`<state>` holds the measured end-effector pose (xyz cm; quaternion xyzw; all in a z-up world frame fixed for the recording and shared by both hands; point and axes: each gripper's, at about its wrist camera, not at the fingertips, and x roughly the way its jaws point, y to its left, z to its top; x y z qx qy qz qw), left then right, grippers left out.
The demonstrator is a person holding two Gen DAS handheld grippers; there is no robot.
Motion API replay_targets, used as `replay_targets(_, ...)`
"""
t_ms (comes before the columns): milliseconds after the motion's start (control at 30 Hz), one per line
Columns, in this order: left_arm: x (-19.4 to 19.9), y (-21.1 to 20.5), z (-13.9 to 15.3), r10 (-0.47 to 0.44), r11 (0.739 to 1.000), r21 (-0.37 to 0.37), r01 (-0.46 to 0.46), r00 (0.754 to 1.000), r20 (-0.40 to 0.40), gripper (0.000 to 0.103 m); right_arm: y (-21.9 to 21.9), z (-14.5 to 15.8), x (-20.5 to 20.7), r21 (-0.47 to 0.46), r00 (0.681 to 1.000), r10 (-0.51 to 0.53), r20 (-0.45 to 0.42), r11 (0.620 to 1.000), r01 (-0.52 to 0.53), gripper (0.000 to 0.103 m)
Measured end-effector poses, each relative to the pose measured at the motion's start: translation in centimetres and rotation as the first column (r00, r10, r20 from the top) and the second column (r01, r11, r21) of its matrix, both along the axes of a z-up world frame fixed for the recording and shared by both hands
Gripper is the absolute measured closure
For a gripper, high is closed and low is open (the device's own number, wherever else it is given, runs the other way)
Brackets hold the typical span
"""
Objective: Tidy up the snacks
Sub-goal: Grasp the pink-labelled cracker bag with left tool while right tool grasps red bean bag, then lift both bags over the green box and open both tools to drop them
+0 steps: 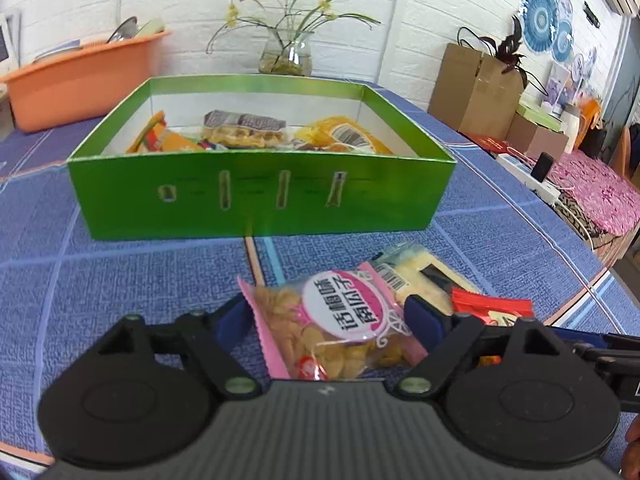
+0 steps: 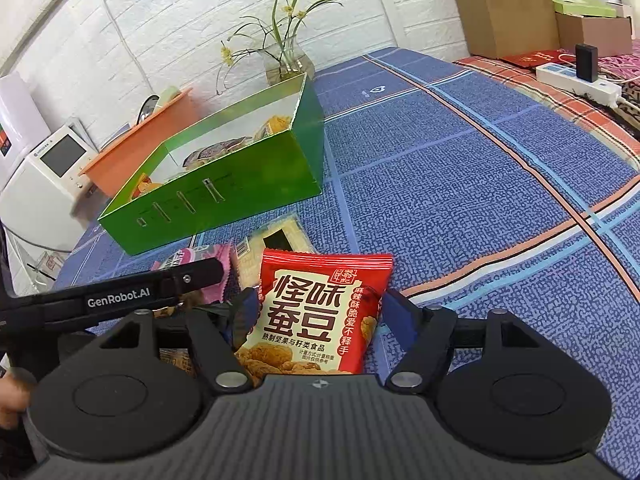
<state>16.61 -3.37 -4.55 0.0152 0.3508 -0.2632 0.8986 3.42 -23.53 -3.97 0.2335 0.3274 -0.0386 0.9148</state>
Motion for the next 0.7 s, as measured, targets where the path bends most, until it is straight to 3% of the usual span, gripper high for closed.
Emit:
replay_targets(67,0.1,0.4,-0.2,0.005,1.0,-0.01,-0.005,1.0,-0.002,0.018,0.5,0.0,0.1,-0.012,1.0,-0.006,-0.003,1.0,0.006,0.0)
replay_targets(167,0.0,0.0,-0.3,0.023,0.998,0.054,-0.024,1.0,0.003,0.001,1.2,0.1,0.4,-0.046,1.0,0.007,-0.013,0.999,-0.008,0.0)
replay_targets(233,-0.3,-0.2,-0.6,0.018,0.997,0.08,-0.02,0.999,0.026,0.001,1.8,0.3,0.5,-0.072,1.0,0.009,-0.021,0.997,-0.011,0.0)
replay_targets(500,0.3,0.4,-0.8,0.027,0.999,0.035,-0.028,0.999,0.032,0.003,2.2,0.4,1.1,-0.104,0.996,0.043,-0.073,0.993,-0.051,0.0)
replay_targets(567,0.3,0.3,-0.7,0.021,0.999,0.029,-0.022,0.999,0.039,0.007,2.2,0.4,1.1,-0.107,0.996,0.056,-0.075,0.992,-0.063,0.0)
replay_targets(700,0.0,0.2,-0.5,-0.011,1.0,0.012,0.011,0.999,0.046,0.036,2.5,0.3,1.0,-0.127,0.994,0.095,-0.062,0.987,-0.102,0.0)
